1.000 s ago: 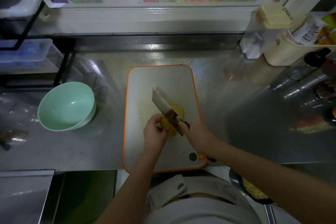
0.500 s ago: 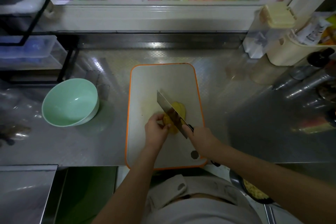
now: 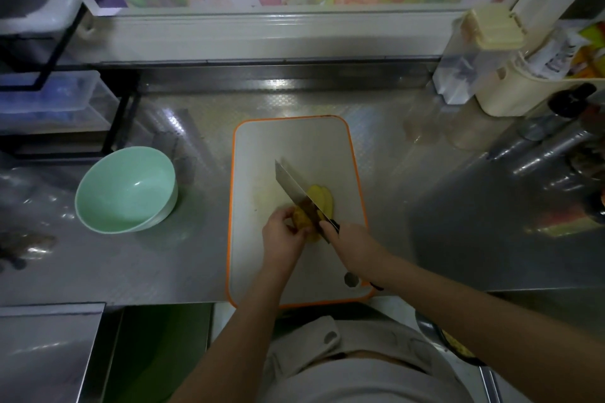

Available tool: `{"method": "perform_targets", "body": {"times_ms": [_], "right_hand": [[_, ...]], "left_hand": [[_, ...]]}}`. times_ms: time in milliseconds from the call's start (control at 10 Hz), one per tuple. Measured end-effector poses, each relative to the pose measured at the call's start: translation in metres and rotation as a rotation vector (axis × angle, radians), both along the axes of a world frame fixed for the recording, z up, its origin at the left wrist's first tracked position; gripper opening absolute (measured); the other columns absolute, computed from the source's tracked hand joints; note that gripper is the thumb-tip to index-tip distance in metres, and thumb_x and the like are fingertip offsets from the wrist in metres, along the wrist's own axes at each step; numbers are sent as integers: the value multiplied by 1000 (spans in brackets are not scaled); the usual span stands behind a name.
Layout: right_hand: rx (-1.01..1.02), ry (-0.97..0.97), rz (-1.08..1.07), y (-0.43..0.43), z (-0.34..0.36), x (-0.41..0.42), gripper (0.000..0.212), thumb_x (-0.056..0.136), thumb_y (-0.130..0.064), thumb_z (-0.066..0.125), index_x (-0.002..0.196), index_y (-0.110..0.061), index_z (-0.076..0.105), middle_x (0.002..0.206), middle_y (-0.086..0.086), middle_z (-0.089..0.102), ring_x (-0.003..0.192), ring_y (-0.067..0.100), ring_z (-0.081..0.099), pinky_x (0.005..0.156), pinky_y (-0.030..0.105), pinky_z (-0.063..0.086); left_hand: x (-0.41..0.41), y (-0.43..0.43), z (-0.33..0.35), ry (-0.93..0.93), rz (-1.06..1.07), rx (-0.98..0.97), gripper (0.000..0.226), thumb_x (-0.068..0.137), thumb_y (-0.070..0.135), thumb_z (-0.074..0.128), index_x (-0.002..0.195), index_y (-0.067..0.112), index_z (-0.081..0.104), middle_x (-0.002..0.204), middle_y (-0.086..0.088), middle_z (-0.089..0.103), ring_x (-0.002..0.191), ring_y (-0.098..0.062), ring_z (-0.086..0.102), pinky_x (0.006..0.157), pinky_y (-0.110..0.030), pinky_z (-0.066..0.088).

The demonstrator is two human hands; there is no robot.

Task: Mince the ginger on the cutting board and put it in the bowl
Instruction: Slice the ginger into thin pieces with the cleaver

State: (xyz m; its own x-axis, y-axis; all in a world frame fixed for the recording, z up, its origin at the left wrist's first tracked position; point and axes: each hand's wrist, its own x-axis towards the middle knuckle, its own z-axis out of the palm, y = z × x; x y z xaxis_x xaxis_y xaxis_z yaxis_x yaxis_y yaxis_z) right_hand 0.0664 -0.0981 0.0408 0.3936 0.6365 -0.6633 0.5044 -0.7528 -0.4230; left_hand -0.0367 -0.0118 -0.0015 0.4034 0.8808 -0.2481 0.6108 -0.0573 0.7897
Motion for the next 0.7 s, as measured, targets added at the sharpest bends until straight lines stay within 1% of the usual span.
{"method": "perform_targets", "body": {"times_ms": [100, 200, 300, 400, 500, 600, 700], "right_hand": [[57, 93, -168, -14, 12, -1, 34, 101, -40, 26, 75, -24, 42, 70, 6, 47, 59, 18, 43, 58, 33, 41], [53, 81, -91, -24, 11, 0, 48, 97, -51, 24, 63, -19, 35, 64, 2, 42, 54, 10, 39, 53, 20, 34], [44, 68, -48, -22, 12, -2, 49, 98, -50, 24, 62, -19, 34, 63, 2, 41, 56, 12, 39, 62, 28, 37], [83, 70, -24, -9, 7, -4, 48, 98, -50, 24, 63, -20, 35, 64, 2, 43, 58, 15, 42, 71, 30, 36], [108, 65, -35, 1, 5, -7, 47, 98, -50, 24, 63, -21, 35, 64, 0, 42, 56, 9, 38, 70, 30, 35], [131, 67, -34, -1, 3, -7, 48, 98, -49, 25, 69, -16, 43, 64, -1, 43, 59, 14, 44, 70, 29, 35], [140, 82, -55, -12, 1, -4, 43, 100, -43, 29, 77, -11, 47, 62, 1, 43, 59, 18, 46, 62, 32, 39]], "left_hand": [[-1, -1, 0, 0, 5, 2, 41, 72, 7, 75, 111, 10, 63, 109, -6, 65, 90, -23, 62, 64, 2, 35], [1, -2, 2, 1, 12, -7, 43, 72, 6, 75, 113, 9, 62, 111, -6, 64, 94, -24, 62, 70, 0, 32], [1, -1, 1, 2, 10, -5, 44, 72, 5, 75, 113, 8, 61, 111, -8, 64, 91, -23, 62, 67, 2, 33], [0, -2, 1, -1, 9, -2, 44, 72, 3, 74, 114, 6, 60, 111, -9, 64, 91, -24, 61, 62, 5, 32], [-1, -1, 1, -6, 20, -18, 44, 72, 2, 73, 114, 5, 60, 109, -10, 64, 86, -22, 61, 60, 6, 33], [-3, 0, -1, -11, 32, -45, 44, 70, 3, 75, 113, 7, 61, 107, -9, 65, 82, -19, 60, 59, 4, 35], [-3, 1, -1, 2, 38, -58, 44, 70, 4, 75, 111, 8, 62, 105, -6, 65, 82, -18, 59, 61, 3, 34]]}}
